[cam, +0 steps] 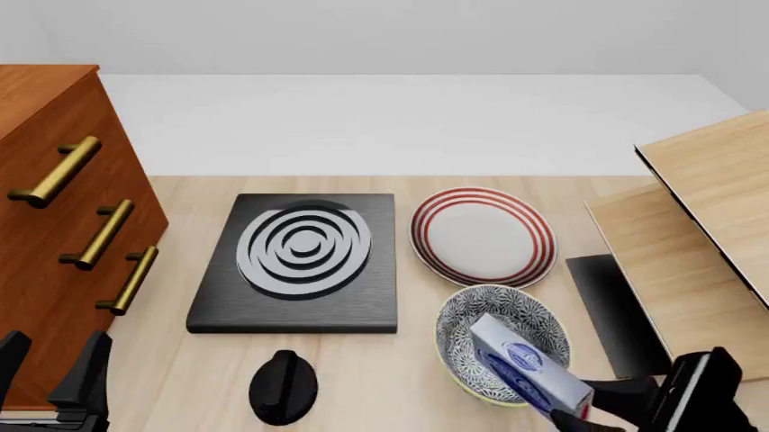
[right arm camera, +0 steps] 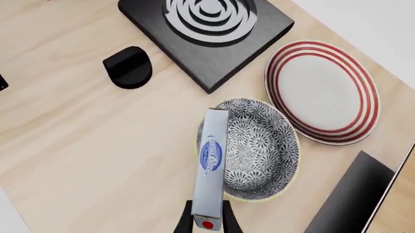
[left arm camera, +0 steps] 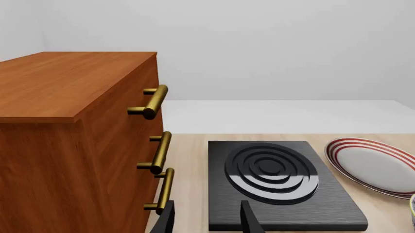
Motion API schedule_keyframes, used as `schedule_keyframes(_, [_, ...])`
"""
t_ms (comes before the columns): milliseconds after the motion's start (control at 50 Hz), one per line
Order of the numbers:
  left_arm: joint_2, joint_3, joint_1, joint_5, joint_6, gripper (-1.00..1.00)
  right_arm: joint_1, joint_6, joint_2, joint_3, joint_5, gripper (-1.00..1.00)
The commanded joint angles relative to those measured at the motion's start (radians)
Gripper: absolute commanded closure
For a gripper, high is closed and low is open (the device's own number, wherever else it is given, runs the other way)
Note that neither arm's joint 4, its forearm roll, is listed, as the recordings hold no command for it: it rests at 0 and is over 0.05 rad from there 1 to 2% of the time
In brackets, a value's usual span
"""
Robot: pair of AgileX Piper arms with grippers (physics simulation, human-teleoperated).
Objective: Pick up the cream cheese and put it in the bowl.
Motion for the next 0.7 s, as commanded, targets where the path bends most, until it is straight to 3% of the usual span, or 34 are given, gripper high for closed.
schedule_keyframes(20, [0.000,0.000,0.000,0.000,0.000,-1.00,-0.020,0.021,0.004,0.027,-0.038,1.00])
schedule_keyframes(700, [0.000,0.000,0.000,0.000,0.000,-1.00,-0.101,0.019,-0.055,0.051,-0.004,1.00])
